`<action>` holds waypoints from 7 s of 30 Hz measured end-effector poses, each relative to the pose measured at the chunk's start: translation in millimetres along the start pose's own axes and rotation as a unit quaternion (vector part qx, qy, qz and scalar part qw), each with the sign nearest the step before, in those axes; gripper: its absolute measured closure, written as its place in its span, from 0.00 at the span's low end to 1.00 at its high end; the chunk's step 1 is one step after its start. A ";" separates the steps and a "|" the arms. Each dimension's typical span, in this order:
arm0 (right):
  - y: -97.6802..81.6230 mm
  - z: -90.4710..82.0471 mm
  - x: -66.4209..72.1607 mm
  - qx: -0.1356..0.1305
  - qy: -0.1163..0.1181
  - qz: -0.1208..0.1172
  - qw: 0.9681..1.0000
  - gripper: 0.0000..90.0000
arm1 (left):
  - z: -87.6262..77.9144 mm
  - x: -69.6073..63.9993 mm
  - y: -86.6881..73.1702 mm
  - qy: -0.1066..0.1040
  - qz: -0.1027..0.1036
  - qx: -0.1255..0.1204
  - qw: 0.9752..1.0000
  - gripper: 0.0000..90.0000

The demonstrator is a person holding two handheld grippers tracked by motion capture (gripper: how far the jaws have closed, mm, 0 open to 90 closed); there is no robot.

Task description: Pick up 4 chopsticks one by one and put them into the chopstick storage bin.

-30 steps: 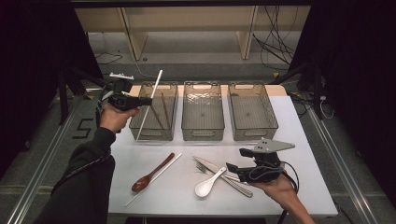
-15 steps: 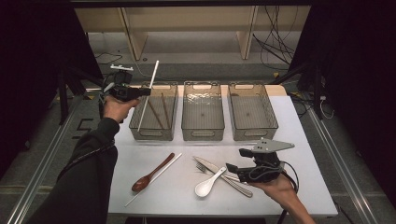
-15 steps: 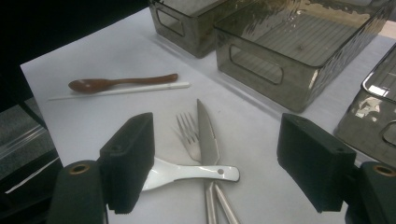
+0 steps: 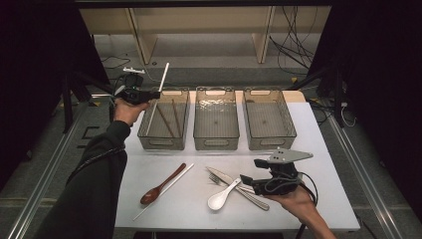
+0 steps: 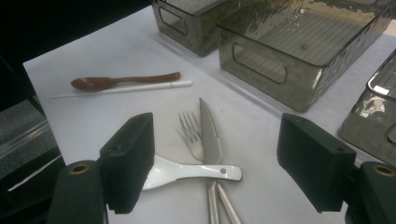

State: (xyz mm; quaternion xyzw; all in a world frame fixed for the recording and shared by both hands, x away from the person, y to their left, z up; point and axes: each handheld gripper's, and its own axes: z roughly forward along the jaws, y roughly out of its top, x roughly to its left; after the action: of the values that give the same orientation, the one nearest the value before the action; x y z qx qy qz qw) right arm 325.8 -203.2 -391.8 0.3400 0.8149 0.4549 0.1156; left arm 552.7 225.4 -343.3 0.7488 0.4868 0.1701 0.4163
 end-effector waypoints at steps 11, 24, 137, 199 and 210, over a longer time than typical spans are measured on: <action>-0.1 0.0 -0.2 0.001 0.001 0.000 1.000 0.32 | 8.1 4.9 -9.8 0.018 0.008 0.004 1.000 0.93; -0.3 0.1 0.3 0.001 0.003 -0.001 1.000 0.32 | 21.4 3.8 -11.4 0.030 0.020 0.018 0.999 0.93; 0.7 -0.7 2.9 0.004 0.001 -0.007 1.000 0.32 | -5.5 -119.8 -172.6 -0.095 0.035 0.309 0.946 0.55; 0.8 -1.5 1.8 0.002 -0.001 -0.006 1.000 0.32 | -4.9 -134.5 -170.1 -0.067 0.137 0.320 0.935 0.93; 1.0 -1.3 1.6 0.001 -0.001 -0.007 1.000 0.32 | -16.9 -128.1 -156.4 -0.100 0.109 0.282 0.948 0.93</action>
State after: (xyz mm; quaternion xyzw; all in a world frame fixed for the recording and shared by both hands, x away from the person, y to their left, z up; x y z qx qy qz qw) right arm 324.4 -202.6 -390.0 0.3348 0.8176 0.4529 0.1192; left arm 389.8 149.7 -437.3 0.8973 0.3863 -0.0052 0.2136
